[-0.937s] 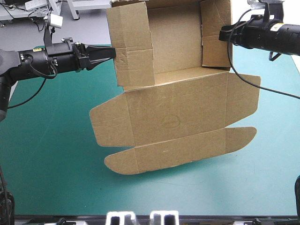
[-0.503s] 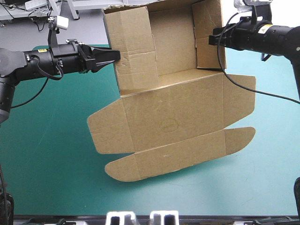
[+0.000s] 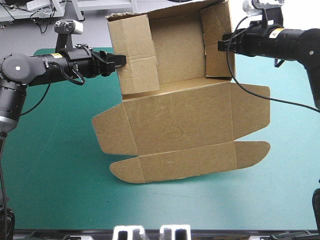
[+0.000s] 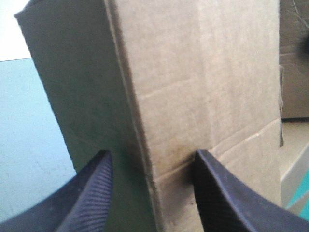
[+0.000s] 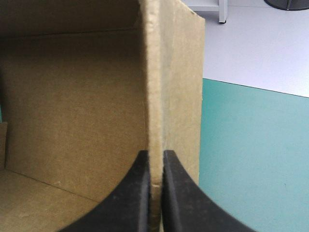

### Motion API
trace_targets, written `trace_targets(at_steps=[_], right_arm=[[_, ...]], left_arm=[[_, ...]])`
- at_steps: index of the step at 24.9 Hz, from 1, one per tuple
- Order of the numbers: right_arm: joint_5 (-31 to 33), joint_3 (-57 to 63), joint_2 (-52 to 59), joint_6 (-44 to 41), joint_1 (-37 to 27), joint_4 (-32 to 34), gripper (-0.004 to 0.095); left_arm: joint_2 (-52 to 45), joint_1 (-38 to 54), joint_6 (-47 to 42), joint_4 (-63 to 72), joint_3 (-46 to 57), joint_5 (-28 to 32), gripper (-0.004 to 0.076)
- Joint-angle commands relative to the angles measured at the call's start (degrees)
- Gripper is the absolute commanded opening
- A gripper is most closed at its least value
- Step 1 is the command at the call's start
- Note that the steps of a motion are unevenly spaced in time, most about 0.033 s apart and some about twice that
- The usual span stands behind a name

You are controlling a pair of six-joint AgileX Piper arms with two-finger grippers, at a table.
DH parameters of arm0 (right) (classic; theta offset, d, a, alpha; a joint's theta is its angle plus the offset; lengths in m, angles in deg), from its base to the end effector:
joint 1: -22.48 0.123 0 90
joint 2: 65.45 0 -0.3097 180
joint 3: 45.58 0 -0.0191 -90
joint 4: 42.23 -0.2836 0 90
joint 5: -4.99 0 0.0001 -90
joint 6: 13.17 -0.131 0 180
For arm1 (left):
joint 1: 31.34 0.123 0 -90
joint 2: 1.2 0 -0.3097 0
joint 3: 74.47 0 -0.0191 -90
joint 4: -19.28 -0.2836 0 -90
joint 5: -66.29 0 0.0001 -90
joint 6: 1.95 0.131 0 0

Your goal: Fold the box

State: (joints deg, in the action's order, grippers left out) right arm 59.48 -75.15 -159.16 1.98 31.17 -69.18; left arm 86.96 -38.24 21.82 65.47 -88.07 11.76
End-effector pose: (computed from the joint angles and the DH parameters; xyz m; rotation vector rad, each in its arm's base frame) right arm 0.3652 0.1047 0.5205 -0.3700 1.9813 0.4912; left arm 0.3394 -0.1187 0.4754 0.3808 2.0272 -0.8022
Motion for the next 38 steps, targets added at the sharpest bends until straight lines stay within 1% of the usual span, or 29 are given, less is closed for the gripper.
trace_targets(at_steps=[1, 4, 7, 8, 9, 10, 11, 12, 13, 14, 16, 19, 22, 23, 24, 26, 28, 30, 33, 38], right_arm=[[-2.09, -1.39, 2.36, -0.66, 0.45, -6.09, -0.0007], [-1.85, -1.39, 2.36, -0.66, 0.45, -7.39, -0.0007], [-1.7, -1.39, 2.36, -0.66, 0.45, -9.09, -0.0007], [-1.11, -1.39, 2.36, -0.66, 0.45, -10.16, -0.0006], [-0.99, -1.39, 2.36, -0.66, 0.45, -10.44, -0.0006], [-0.72, -1.39, 2.36, -0.66, 0.45, -10.8, -0.0006], [-0.6, -1.39, 2.36, -0.66, 0.45, -11.12, -0.0006], [-0.08, -1.39, 2.36, -0.66, 0.45, -11.86, -0.0007], [0.17, -1.39, 2.36, -0.22, 0.45, -12.31, -0.0006], [0.54, -1.39, 2.36, 0.39, 0.45, -13.7, -0.0006], [0.6, -1.39, 2.36, 0.67, 1.18, -14.28, -0.0006], [1.3, -1.39, 2.36, -0.18, 2.92, -11.59, -0.0006], [2.58, -1.39, 2.36, -2.48, 3.34, -8.3, -0.0006], [4.14, -1.39, 2.36, -4.2, 3.34, -6.61, -0.0006], [6.38, -1.39, 2.36, -6.54, 3.34, -3.14, -0.0006], [8.88, -1.39, 2.36, -9.01, 3.34, 1.2, -0.0006], [11.37, -1.39, 2.36, -10.95, 3.34, 4.84, -0.0006], [13.67, -1.39, 2.04, -12.72, 3.34, 7.95, -0.0006], [17.44, -1.39, 0.69, -14.49, 3.34, 10.57, -0.0007], [17.44, -1.01, -3.89, -14.64, 3.34, 9.3, -0.0007]], left_arm=[[-0.7, -0.28, -3.12, -0.92, -1.62, 5.54, 0.0302], [1.09, -0.28, -5.55, -2.38, -1.52, 4.62, 0.0225], [3.28, -0.28, -5.93, -2.24, -1.52, 2.9, 0.0163], [4.28, -0.28, -5.93, -1.97, -1.52, 2.9, 0.0128], [4.48, -0.28, -5.93, -1.54, -1.52, 3.03, 0.0116], [4.87, -0.28, -4.69, -0.05, -1.52, 3.84, 0.0086], [4.97, -0.28, -4.69, -0.04, -1.52, 4.44, 0.0072], [4.97, -0.28, -4.6, -1.05, -1.52, 6.09, 0.0031], [4.97, -0.28, -4.72, -1.48, -1.52, 6.89, 0.0006], [4.97, -0.28, -4.6, -1.74, -1.52, 8.21, -0.0008], [4.97, -0.28, -5.12, -1.76, -1.52, 9.22, -0.0008], [4.32, -0.28, -8.32, -3.98, -1.52, 8.19, -0.0008], [2.92, -0.28, -8.32, -5.06, -1.84, 6.78, -0.0008], [2.0, -0.28, -8.53, -6.72, -2.58, 5.63, -0.0008], [0.93, -0.28, -9.87, -9.41, -3.69, 3.46, -0.0008], [0.15, -0.28, -11.57, -12.97, -5.13, 0.36, -0.0008], [-0.35, -0.43, -12.92, -15.41, -6.14, -2.84, -0.0008], [-0.5, -1.43, -15.3, -19.32, -6.62, -4.59, -0.0008], [-0.07, -4.16, -19.51, -26.09, -6.62, -6.17, -0.0008], [2.04, -10.08, -26.29, -36.82, -6.62, -6.06, -0.0008]])
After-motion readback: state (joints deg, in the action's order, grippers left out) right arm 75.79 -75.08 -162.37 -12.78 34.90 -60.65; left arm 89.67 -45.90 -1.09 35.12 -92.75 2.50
